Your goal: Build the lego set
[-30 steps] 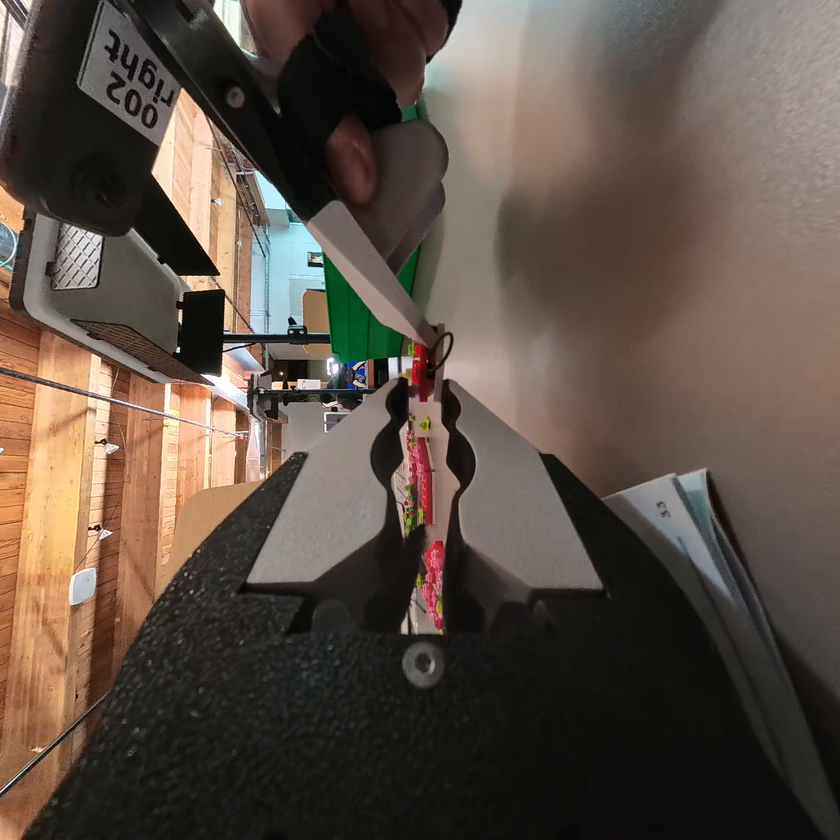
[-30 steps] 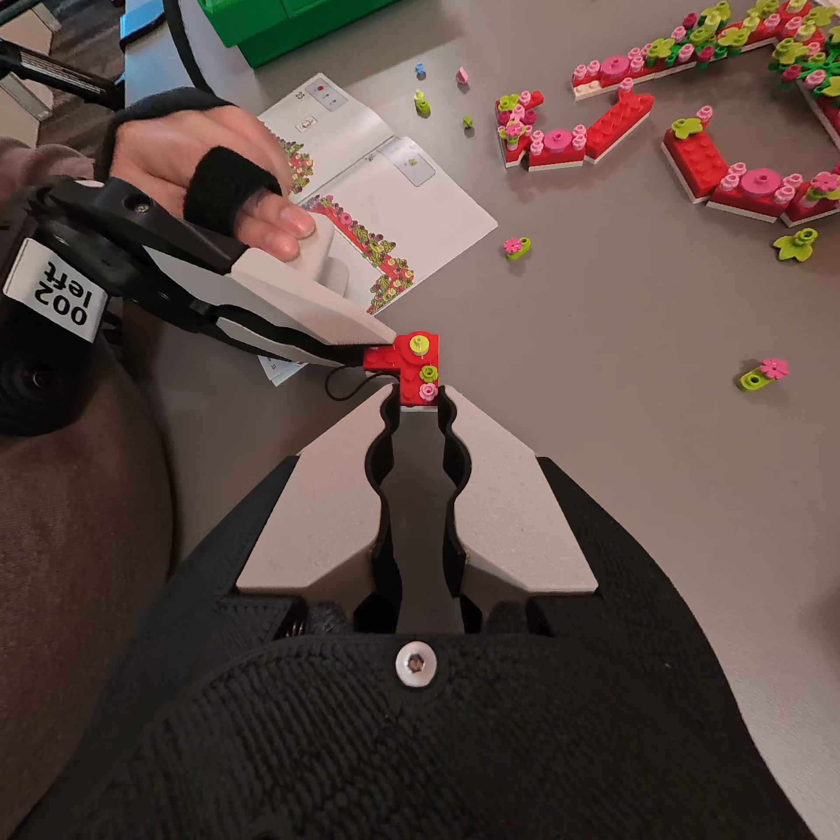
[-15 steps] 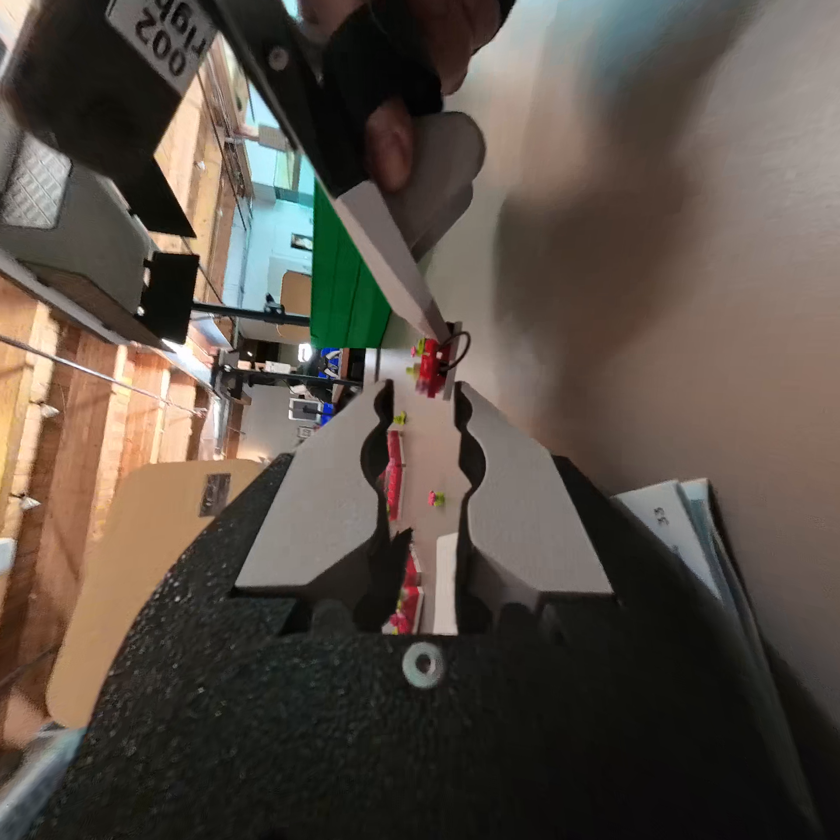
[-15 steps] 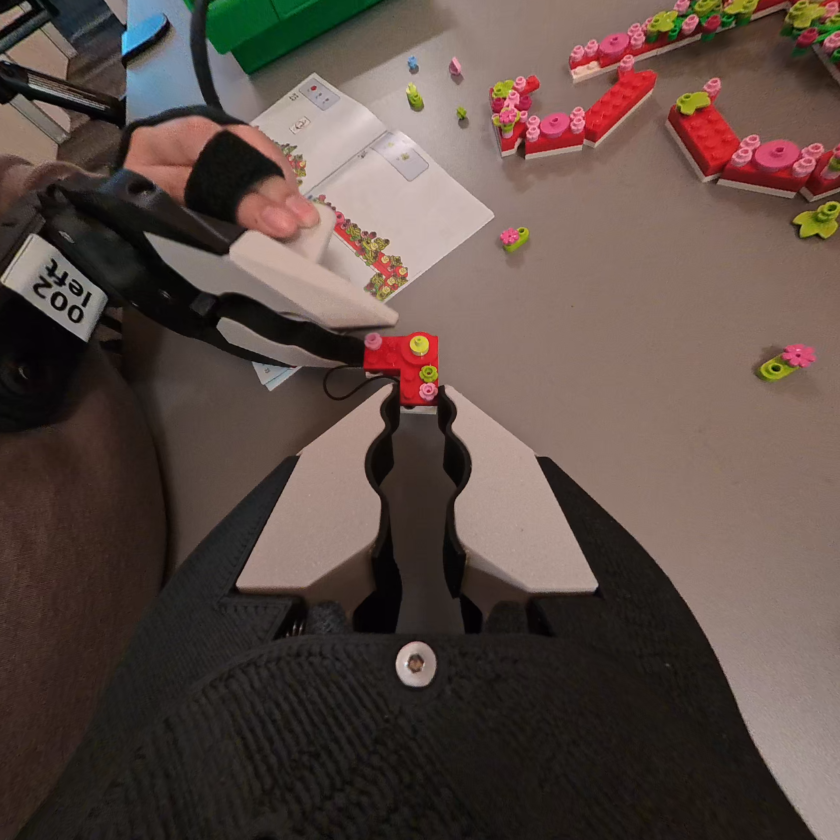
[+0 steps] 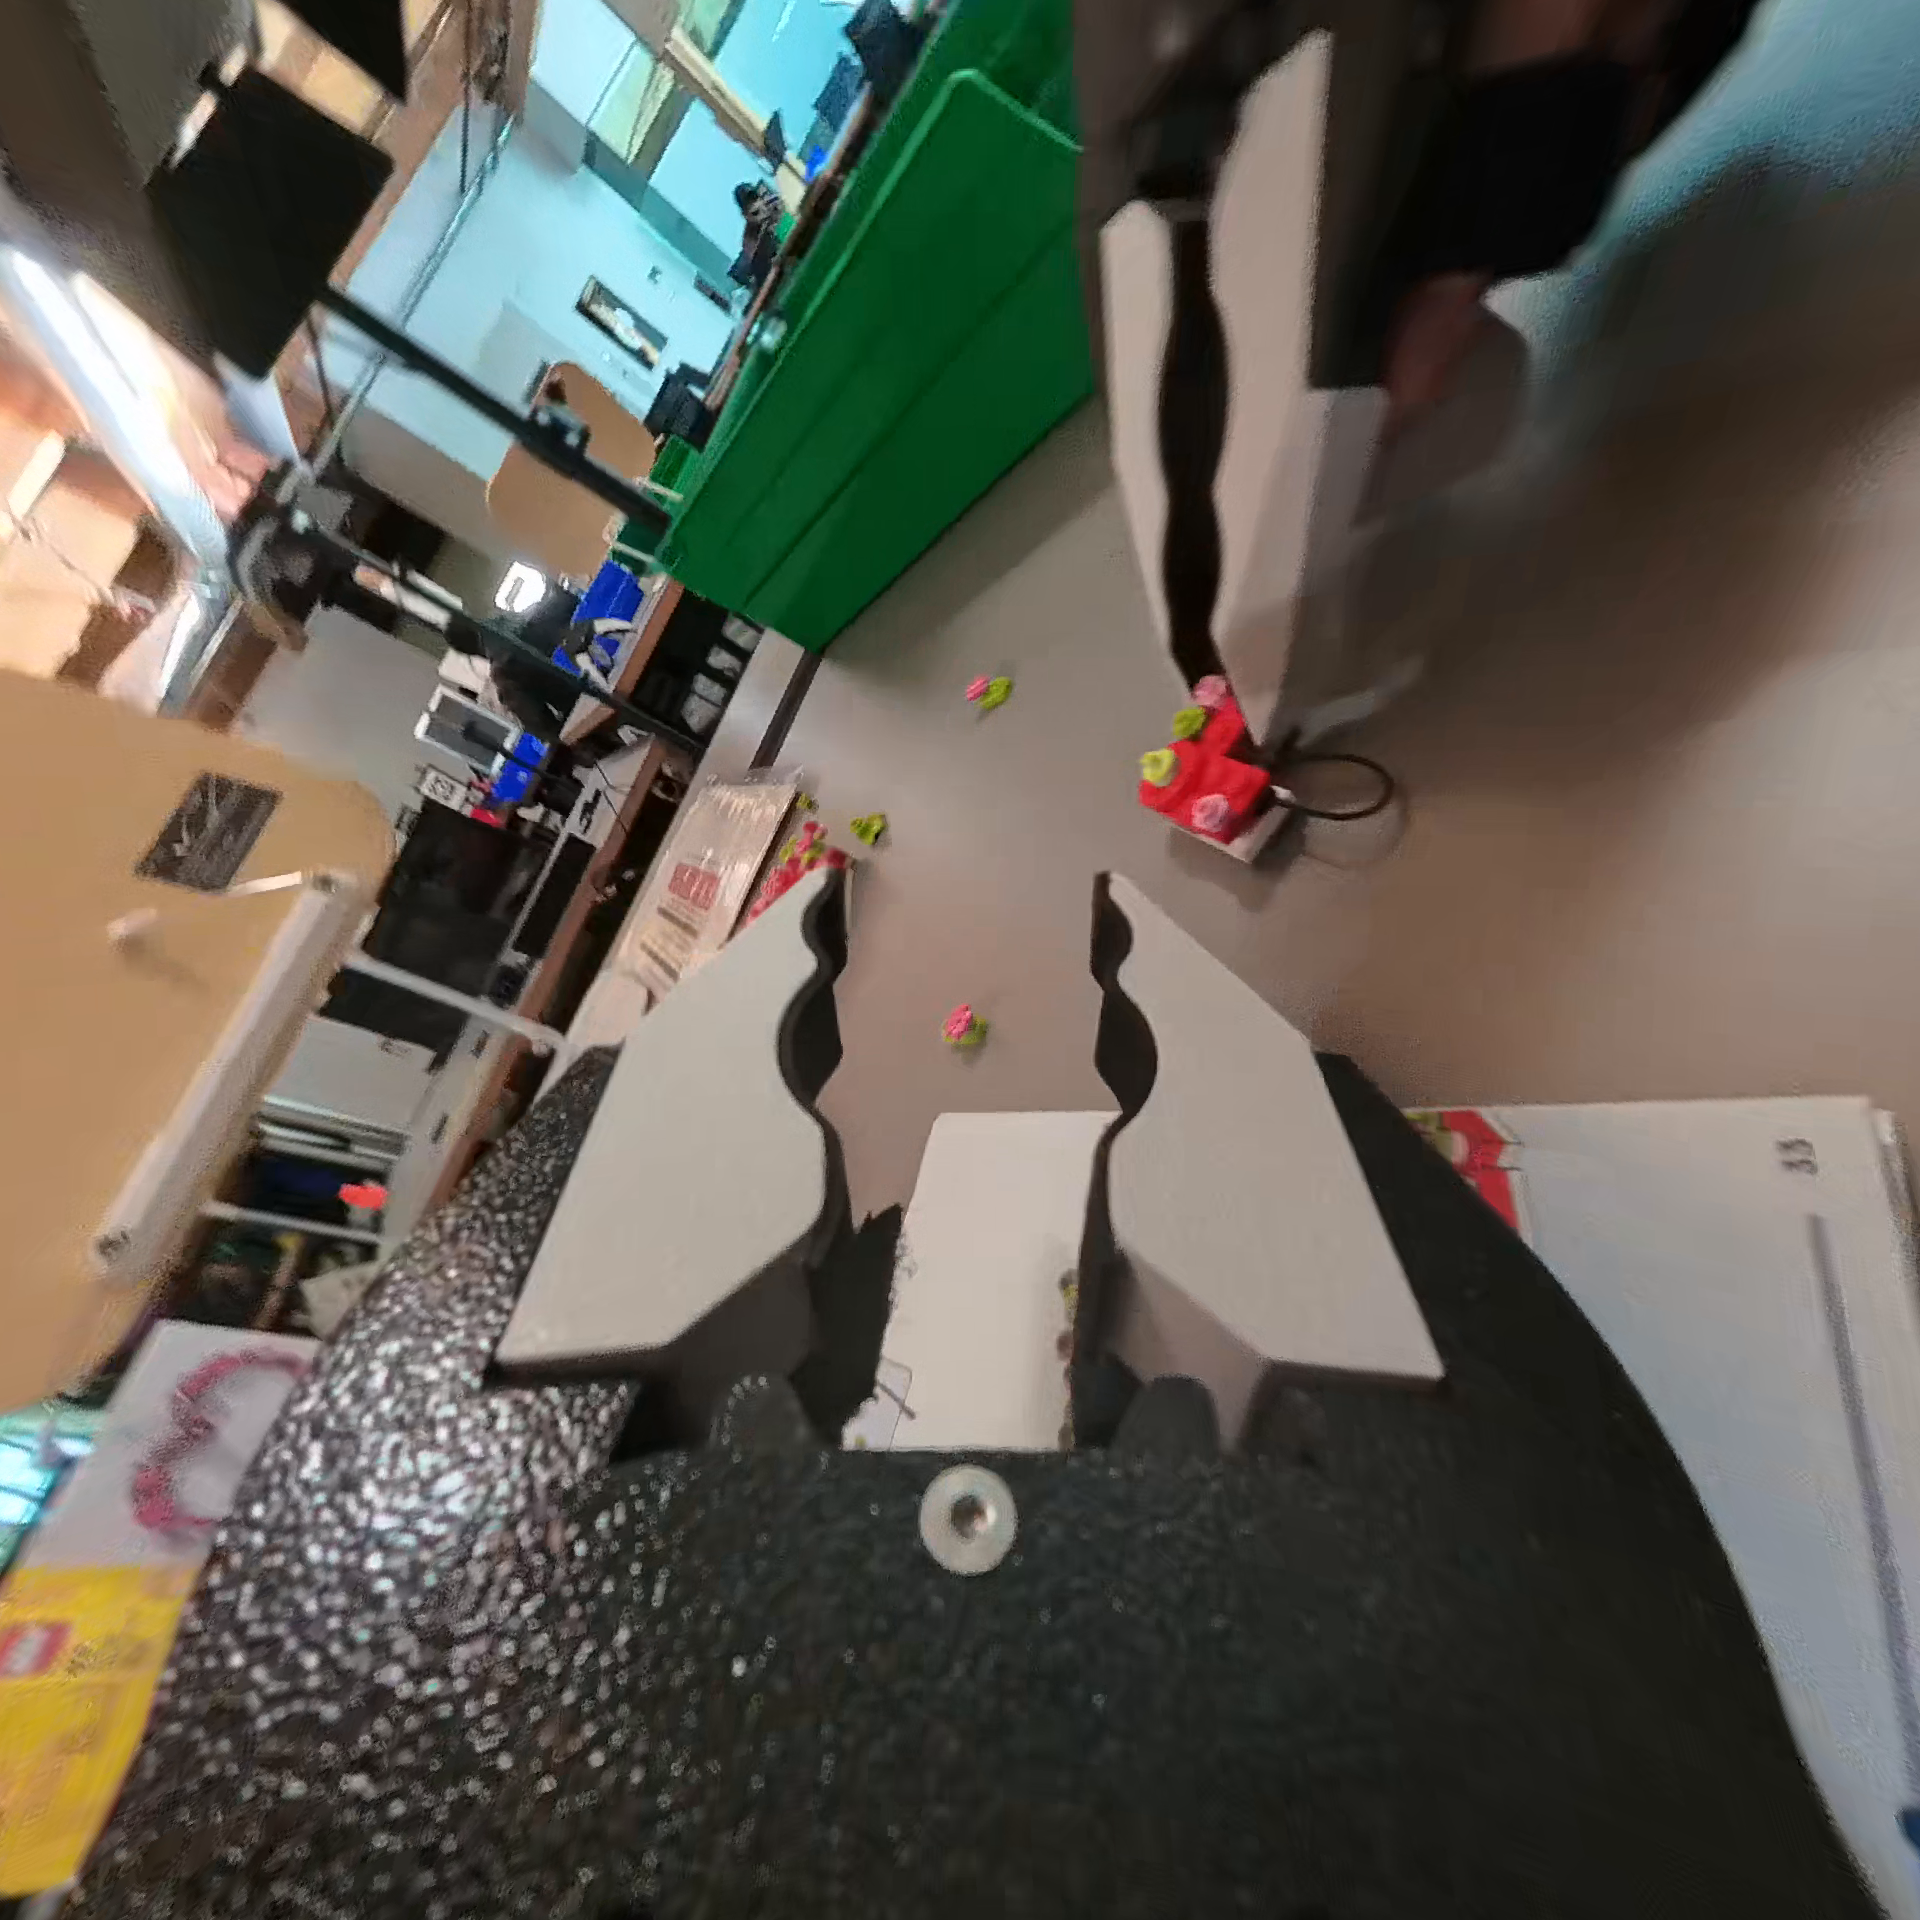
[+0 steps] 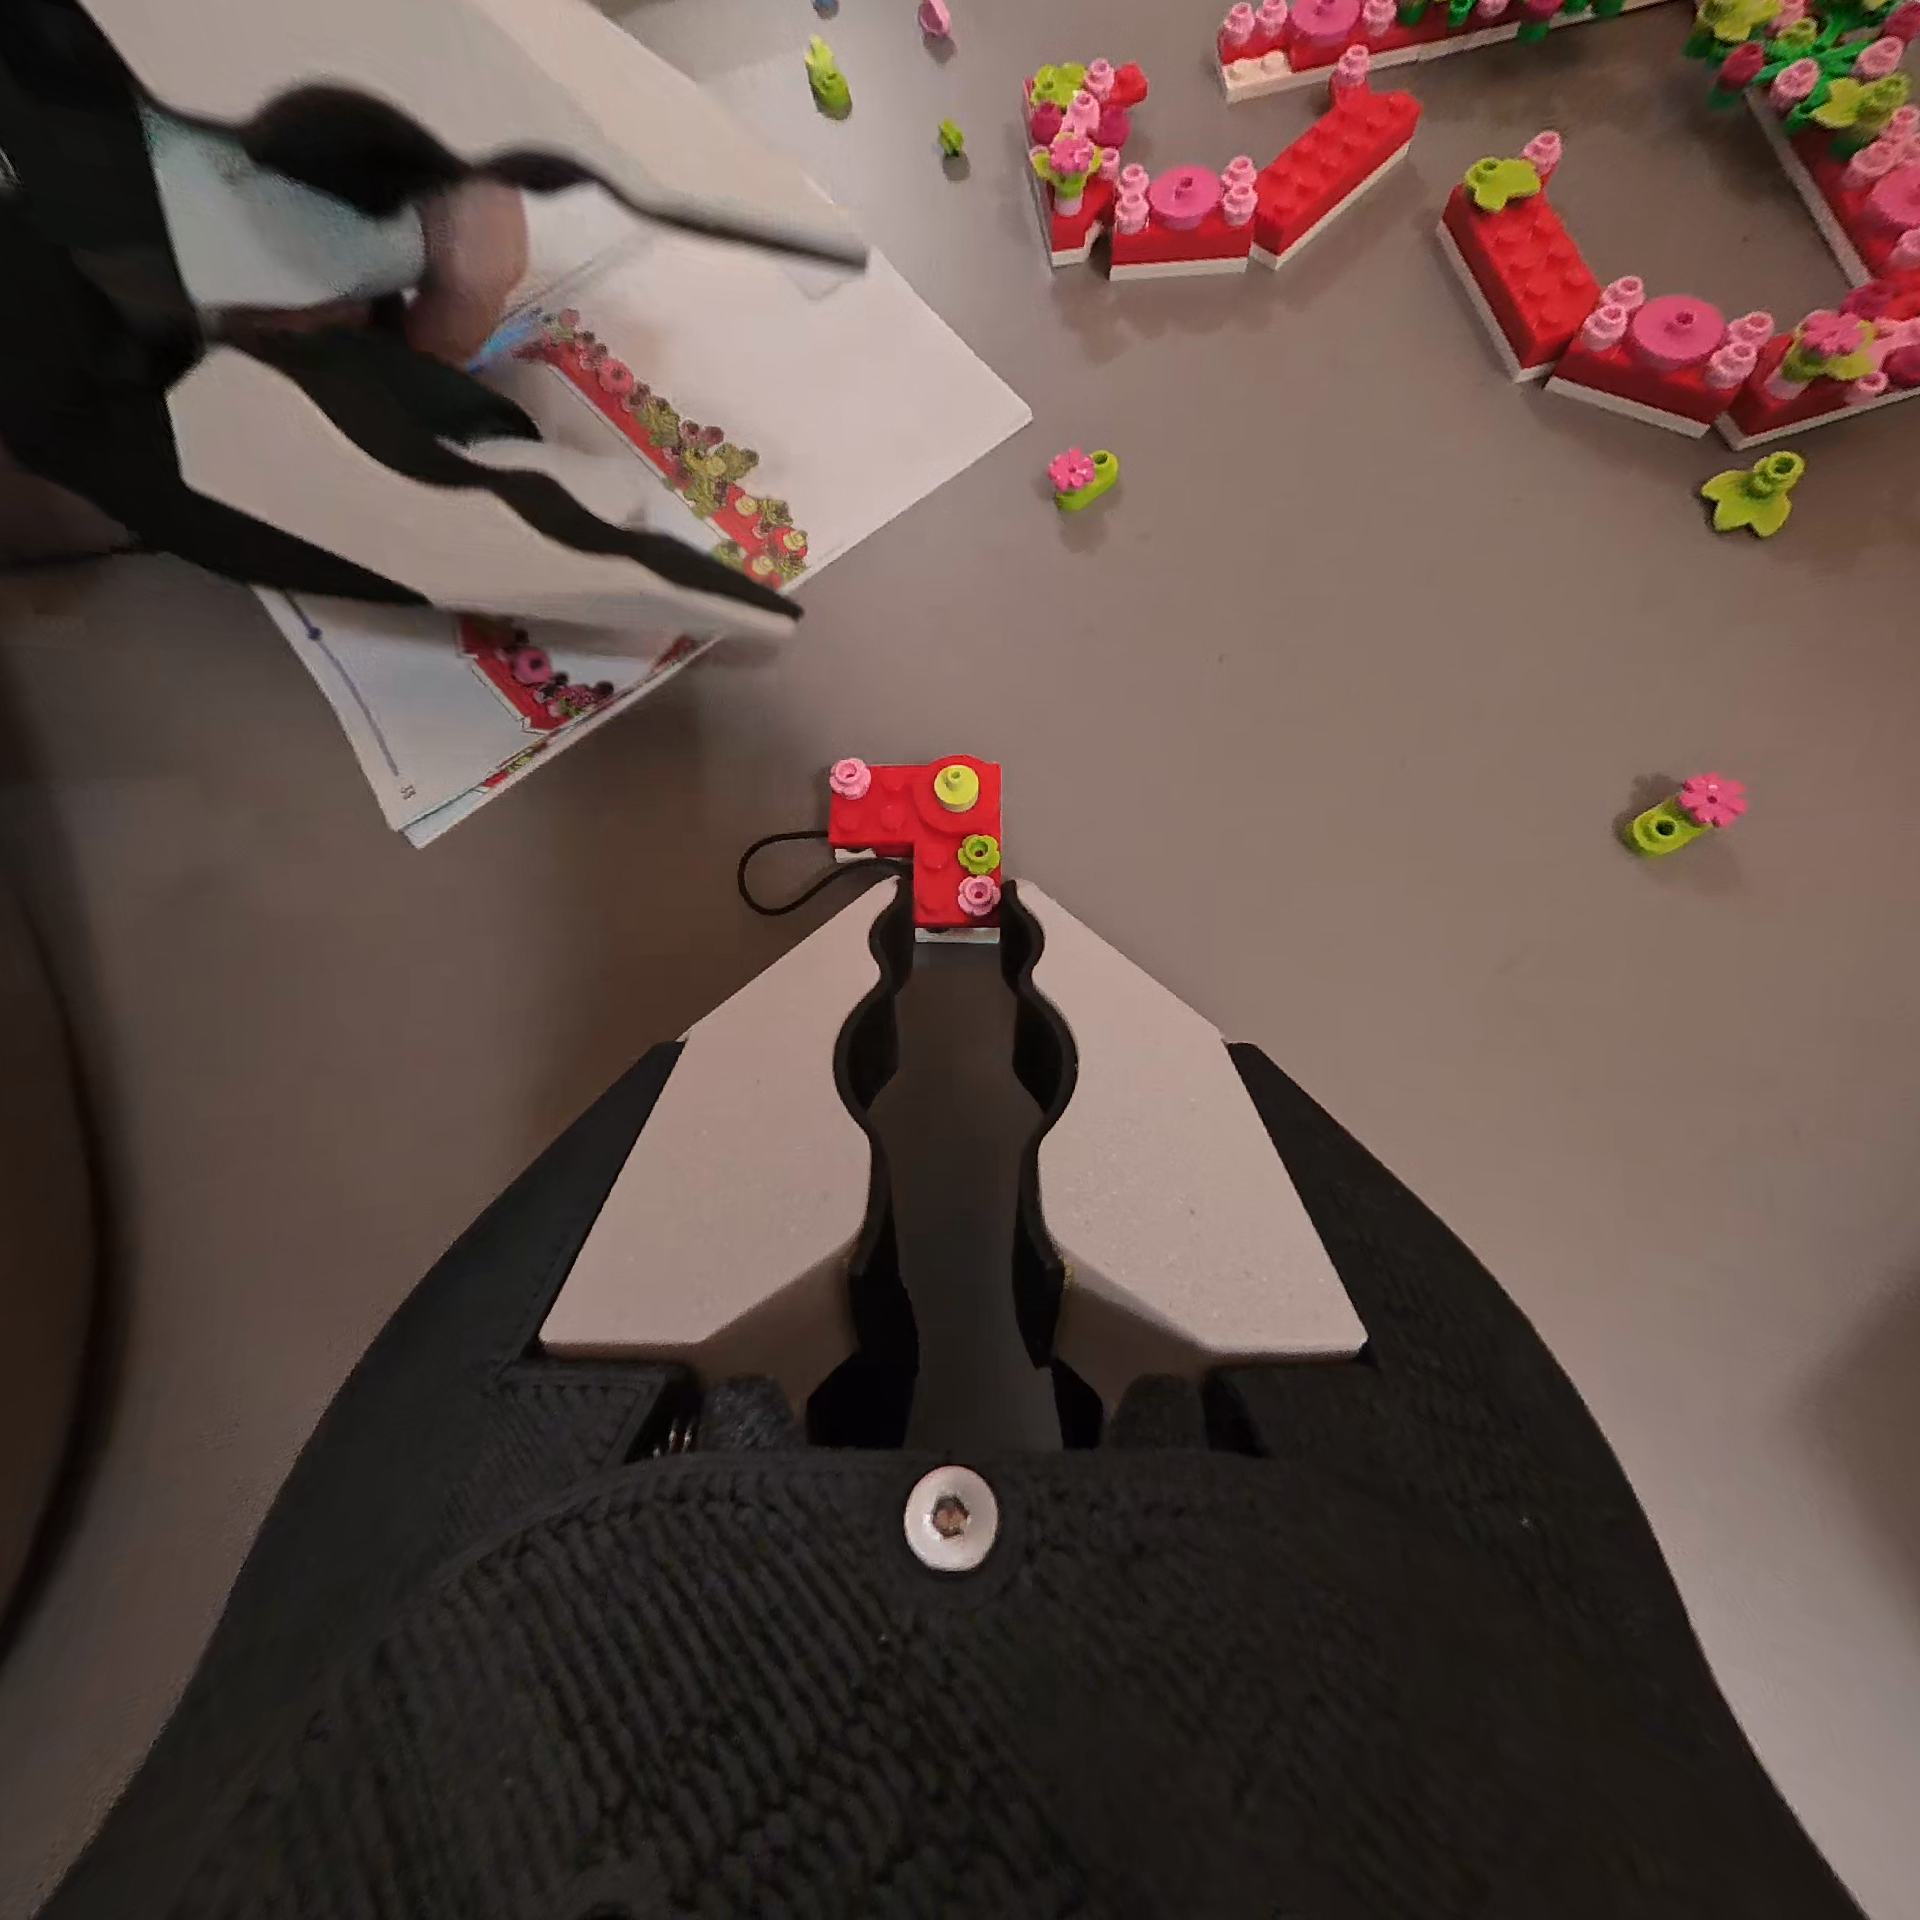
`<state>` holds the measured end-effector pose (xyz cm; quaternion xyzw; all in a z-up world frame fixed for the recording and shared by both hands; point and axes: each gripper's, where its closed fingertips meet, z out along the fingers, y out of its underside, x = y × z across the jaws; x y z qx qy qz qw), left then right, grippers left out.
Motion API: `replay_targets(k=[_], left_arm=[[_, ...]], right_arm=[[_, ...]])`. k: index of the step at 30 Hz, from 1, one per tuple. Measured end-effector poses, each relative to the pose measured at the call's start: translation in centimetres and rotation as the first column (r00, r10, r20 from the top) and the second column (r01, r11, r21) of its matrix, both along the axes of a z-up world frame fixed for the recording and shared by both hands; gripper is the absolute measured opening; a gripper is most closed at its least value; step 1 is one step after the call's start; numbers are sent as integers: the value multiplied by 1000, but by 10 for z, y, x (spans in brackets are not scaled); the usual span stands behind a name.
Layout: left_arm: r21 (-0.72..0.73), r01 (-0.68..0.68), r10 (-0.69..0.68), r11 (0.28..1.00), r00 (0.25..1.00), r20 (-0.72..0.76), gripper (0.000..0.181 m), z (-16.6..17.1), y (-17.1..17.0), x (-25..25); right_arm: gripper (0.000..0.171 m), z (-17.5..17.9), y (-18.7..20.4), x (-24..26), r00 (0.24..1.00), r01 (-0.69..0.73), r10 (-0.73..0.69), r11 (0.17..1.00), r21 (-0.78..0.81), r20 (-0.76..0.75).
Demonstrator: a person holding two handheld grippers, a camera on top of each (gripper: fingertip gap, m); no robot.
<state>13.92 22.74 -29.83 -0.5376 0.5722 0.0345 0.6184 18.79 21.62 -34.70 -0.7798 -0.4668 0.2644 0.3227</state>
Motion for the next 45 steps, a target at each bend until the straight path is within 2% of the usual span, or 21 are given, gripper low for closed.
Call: replay_targets(k=[1, 5, 11, 13, 16, 20, 27, 32, 34, 37, 40, 45], left_arm=[[-27, -16, 17, 1000, 999, 39, 46, 3, 4, -4], [-96, -77, 92, 992, 983, 161, 44, 15, 17, -22], [-125, -148, 177, 981, 948, 265, 43, 27, 29, -40], [-132, -158, 191, 979, 934, 301, 43, 31, 32, -45], [-159, -154, 202, 975, 914, 353, 43, 35, 33, -50], [-188, -147, 211, 971, 896, 391, 43, 37, 35, -54], [-200, -123, 193, 972, 901, 388, 43, 35, 34, -52], [-254, -47, 138, 966, 924, 357, 44, 24, 27, -39], [-279, 31, 68, 960, 938, 340, 42, 18, 17, -28], [-348, 213, -103, 913, 946, 307, 42, 7, -10, -6], [-363, 272, -201, 891, 954, 222, 32, -6, -27, 3], [-374, 286, -266, 882, 958, 105, 31, -22, -40, 10]], right_arm=[[15, -1, 1, 0, 1000, 8, -8, 1000, 3, 4], [15, -1, 4, 1, 999, 39, -39, 999, -33, -9], [15, 1, 4, -1, 994, 86, -93, 989, -122, -56], [14, 11, 0, -6, 978, 67, -110, 970, -235, -177], [14, 34, -6, -11, 911, -26, -144, 916, -401, -387], [14, 48, -6, -9, 845, -94, -186, 871, -482, -501], [14, 35, 0, -7, 901, -19, -153, 921, -389, -407], [14, 21, -3, -11, 969, -8, -40, 981, -192, -245], [14, 16, -5, -13, 988, -14, -2, 995, -101, -156], [14, 11, -8, -17, 996, -42, 39, 998, -37, -81], [14, 9, -8, -19, 998, -59, 60, 998, 12, -37], [15, 5, -10, -21, 995, -96, 94, 993, 66, 28]])
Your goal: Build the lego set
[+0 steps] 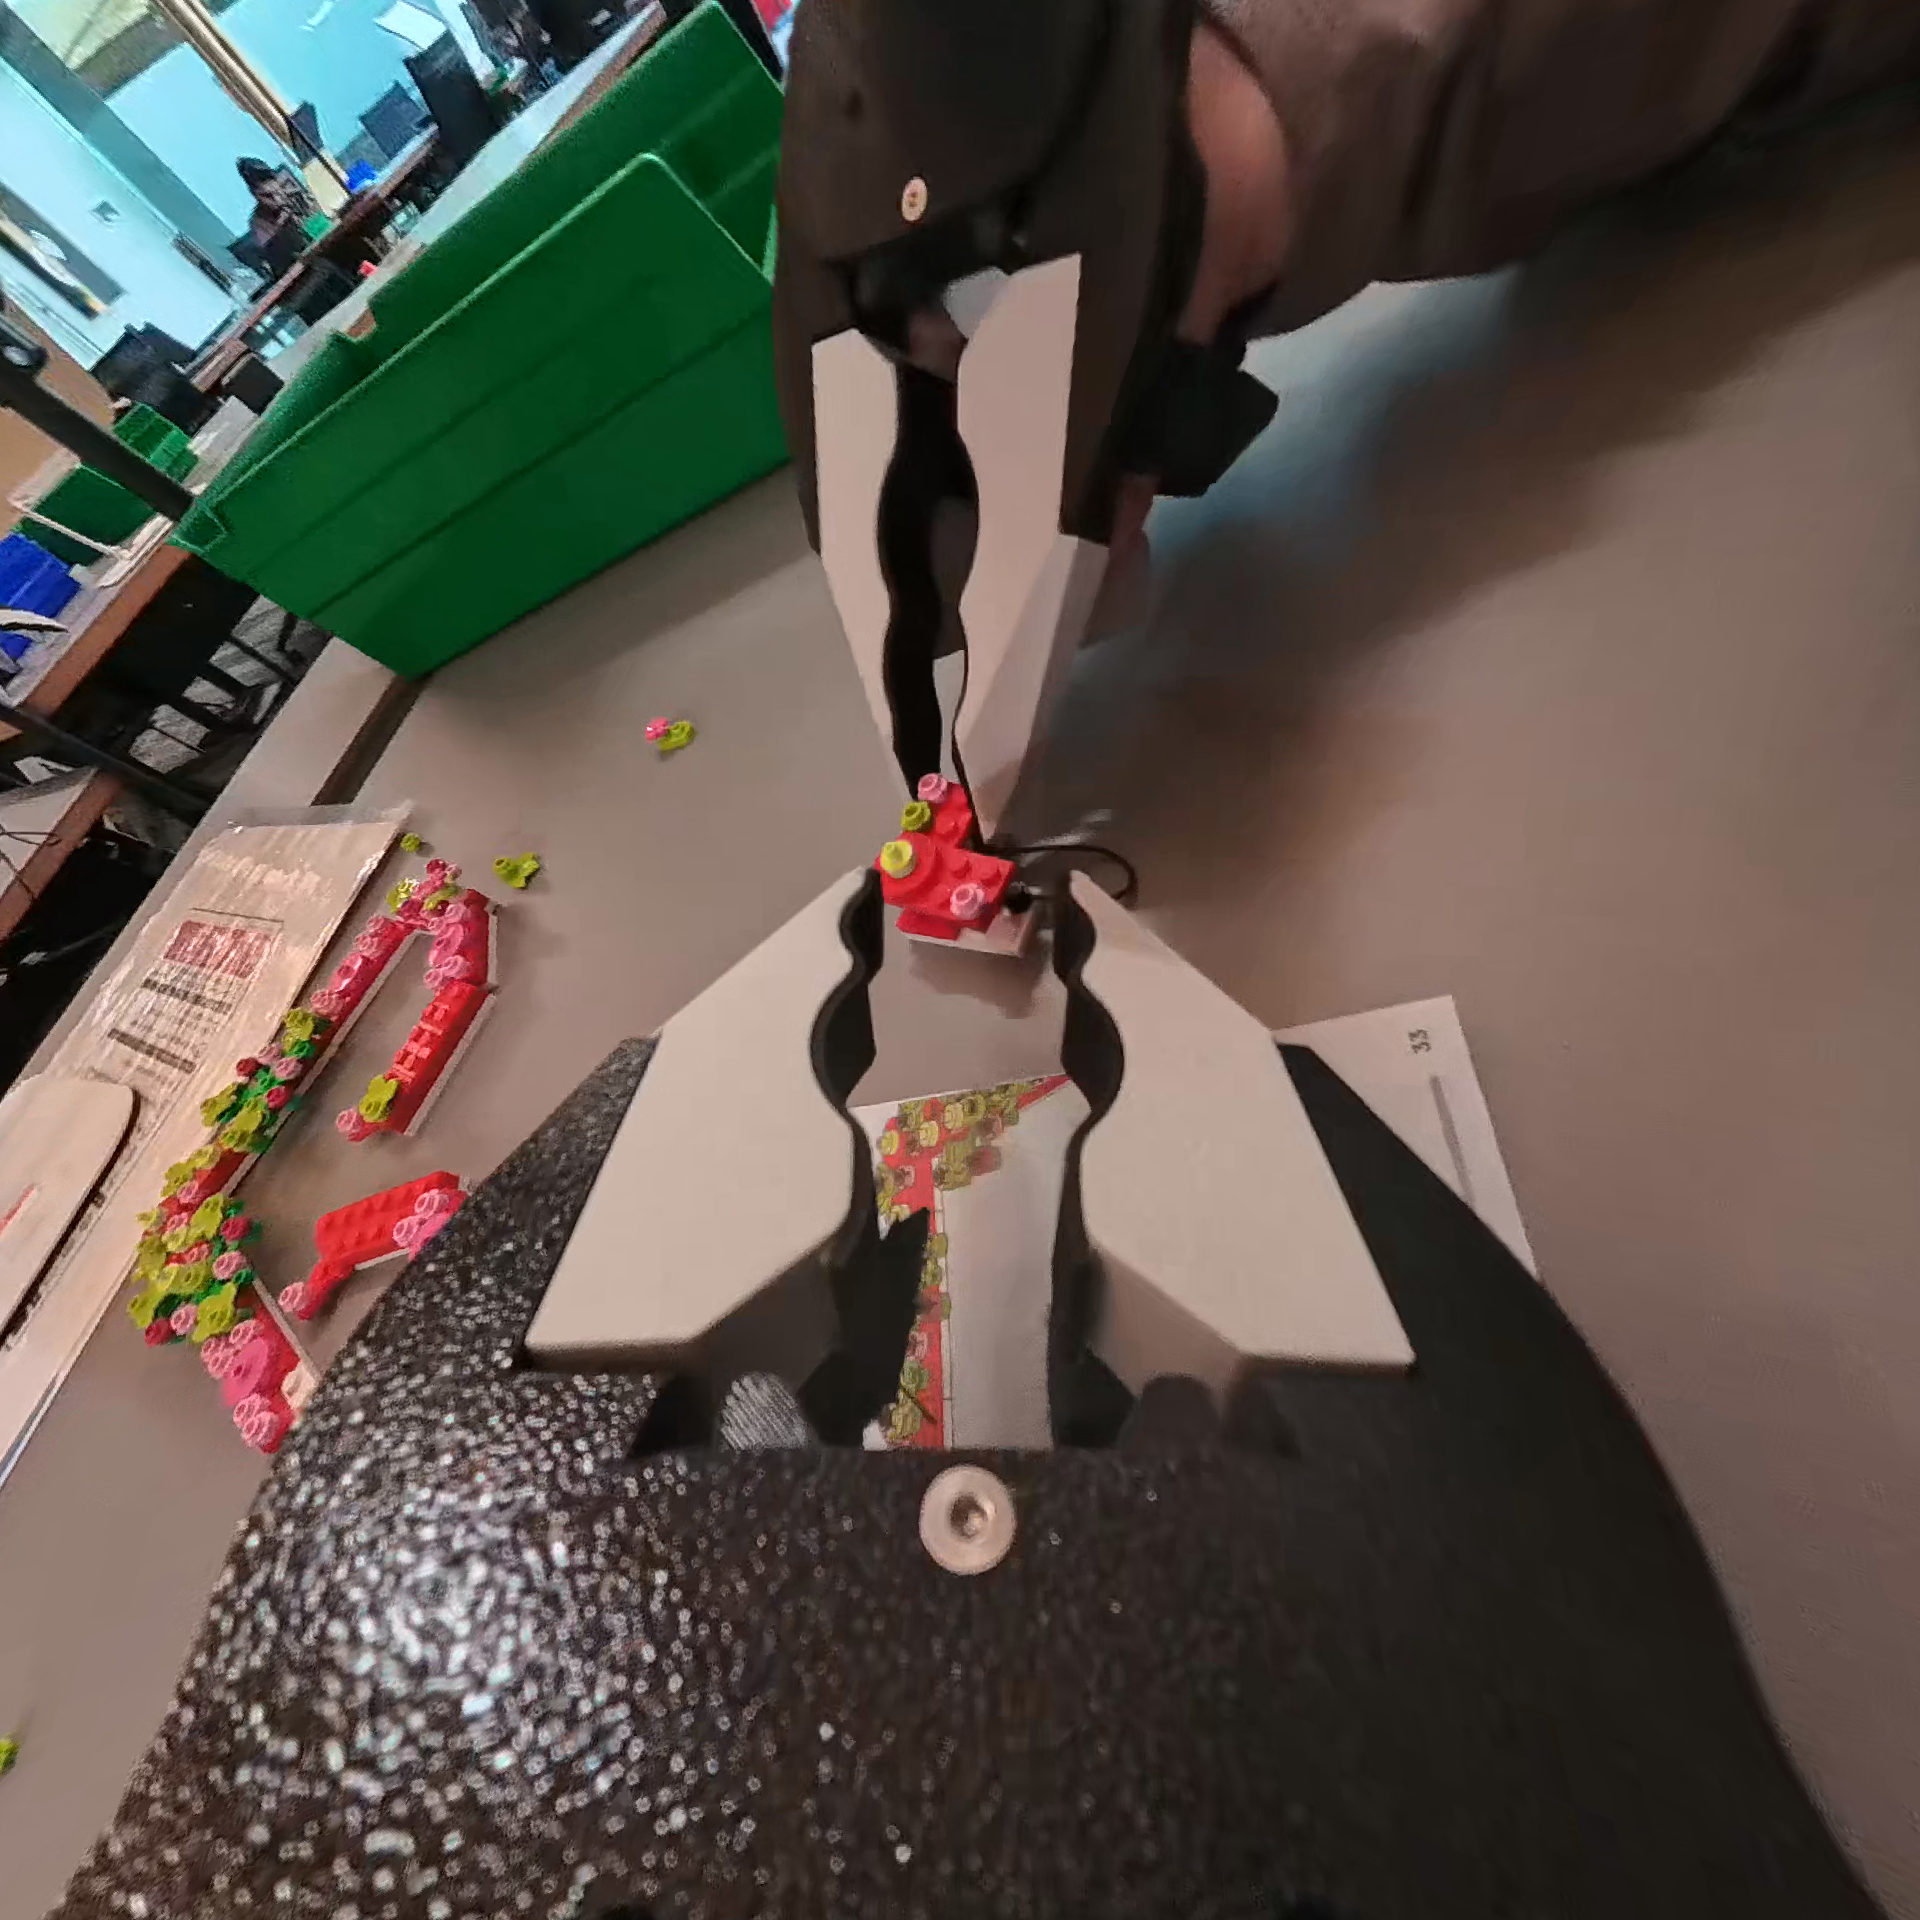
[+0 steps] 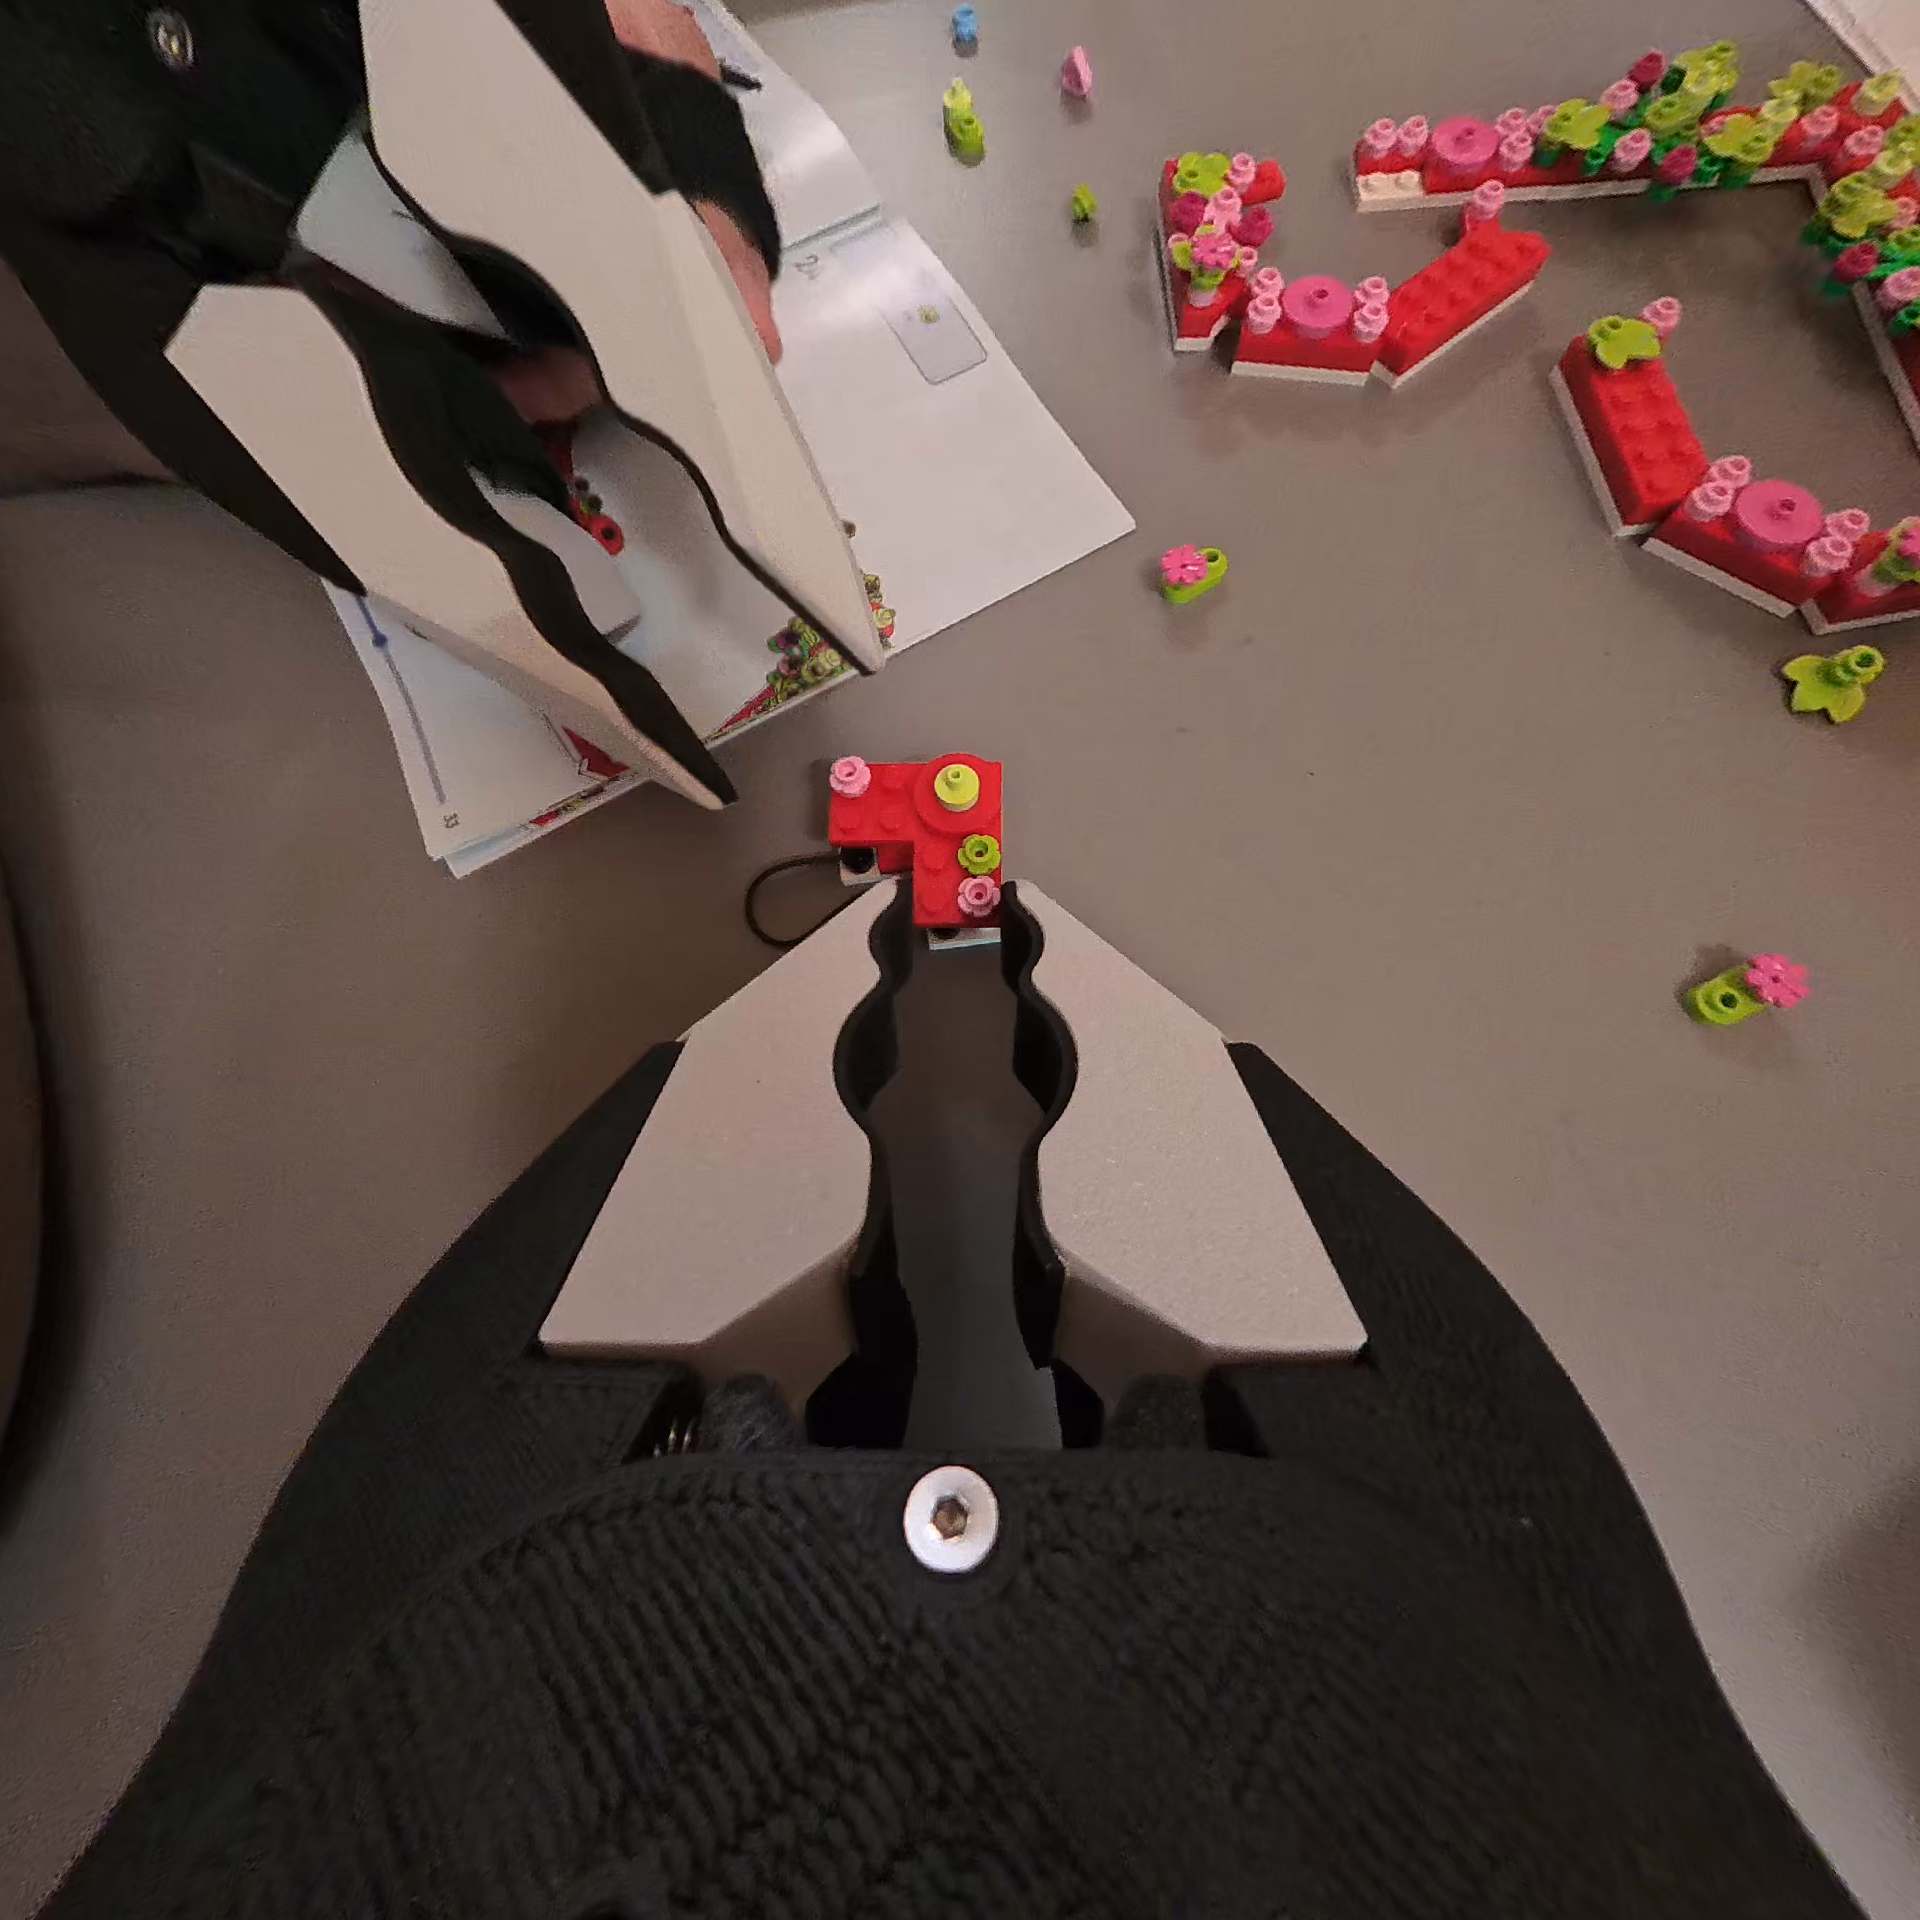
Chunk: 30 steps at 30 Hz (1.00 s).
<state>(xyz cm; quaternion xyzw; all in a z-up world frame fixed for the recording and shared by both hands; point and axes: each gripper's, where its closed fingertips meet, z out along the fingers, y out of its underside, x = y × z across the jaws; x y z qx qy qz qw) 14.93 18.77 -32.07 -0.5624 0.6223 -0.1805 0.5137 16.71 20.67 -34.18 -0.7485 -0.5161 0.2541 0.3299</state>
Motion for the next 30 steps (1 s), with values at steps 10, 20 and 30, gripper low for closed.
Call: replay_targets(k=[10, 20, 30], left_arm=[[-71, -48, 48, 996, 999, -3, 39, -2, 7, -5], [-96, -68, 67, 993, 998, -15, 43, -4, 10, -7], [-105, -70, 68, 992, 998, -17, 44, -4, 10, -9]], right_arm=[[15, -5, 1, -3, 999, -40, 39, 999, 5, 33], [19, -6, 3, -4, 997, -61, 60, 998, 18, 49], [31, -6, -3, 5, 992, -122, 122, 992, -17, 28]])
